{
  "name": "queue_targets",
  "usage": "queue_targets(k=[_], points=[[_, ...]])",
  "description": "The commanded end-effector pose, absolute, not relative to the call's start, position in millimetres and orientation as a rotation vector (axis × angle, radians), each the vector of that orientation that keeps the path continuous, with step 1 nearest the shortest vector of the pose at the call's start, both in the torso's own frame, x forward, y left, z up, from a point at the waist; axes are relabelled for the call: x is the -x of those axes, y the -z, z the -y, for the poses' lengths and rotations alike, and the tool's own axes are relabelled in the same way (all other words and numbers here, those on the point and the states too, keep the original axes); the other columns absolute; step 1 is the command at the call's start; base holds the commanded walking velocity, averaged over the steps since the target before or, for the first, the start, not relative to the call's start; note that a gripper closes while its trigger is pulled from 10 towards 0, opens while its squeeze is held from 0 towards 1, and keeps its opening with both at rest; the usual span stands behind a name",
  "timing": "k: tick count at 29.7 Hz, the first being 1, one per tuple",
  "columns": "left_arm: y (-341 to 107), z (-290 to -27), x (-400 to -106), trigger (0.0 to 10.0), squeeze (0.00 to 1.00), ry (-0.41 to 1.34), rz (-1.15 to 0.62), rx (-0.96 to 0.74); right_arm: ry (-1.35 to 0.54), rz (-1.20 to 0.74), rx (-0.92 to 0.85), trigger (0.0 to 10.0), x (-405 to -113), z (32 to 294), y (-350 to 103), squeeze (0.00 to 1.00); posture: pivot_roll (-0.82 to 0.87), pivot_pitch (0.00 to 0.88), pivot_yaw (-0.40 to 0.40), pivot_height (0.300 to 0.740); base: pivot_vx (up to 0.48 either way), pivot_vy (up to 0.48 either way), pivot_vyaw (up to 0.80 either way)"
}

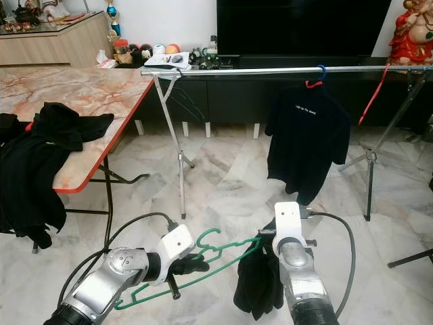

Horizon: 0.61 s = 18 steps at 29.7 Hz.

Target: Hang hanger

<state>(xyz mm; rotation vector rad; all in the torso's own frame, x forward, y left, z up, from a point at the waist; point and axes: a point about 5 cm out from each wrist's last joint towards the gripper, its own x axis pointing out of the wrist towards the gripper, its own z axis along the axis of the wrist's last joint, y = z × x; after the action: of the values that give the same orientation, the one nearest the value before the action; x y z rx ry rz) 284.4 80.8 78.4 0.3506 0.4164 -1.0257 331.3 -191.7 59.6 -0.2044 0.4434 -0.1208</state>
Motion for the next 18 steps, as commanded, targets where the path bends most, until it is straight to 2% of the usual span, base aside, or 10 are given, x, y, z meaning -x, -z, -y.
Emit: queue_targets(k=[1,18], points=[[-77.5,-83.9,-286.0,10.0,0.00,1.014,-0.424,-0.407,0.129,-0.407,0.224,10.0,-335.3,192.4,-68.0,0.00,0.06,0.041,0.050,0.740,0.000,0.000,0.00],[-77.1,-81.8,-288.4,10.0,0.00,0.980,-0.401,-0.431,0.089,-0.414,0.213,10.0,-335.6,184.2,-66.3,0.00,0.06,0.031,0.047,0.740,0.000,0.000,0.00]])
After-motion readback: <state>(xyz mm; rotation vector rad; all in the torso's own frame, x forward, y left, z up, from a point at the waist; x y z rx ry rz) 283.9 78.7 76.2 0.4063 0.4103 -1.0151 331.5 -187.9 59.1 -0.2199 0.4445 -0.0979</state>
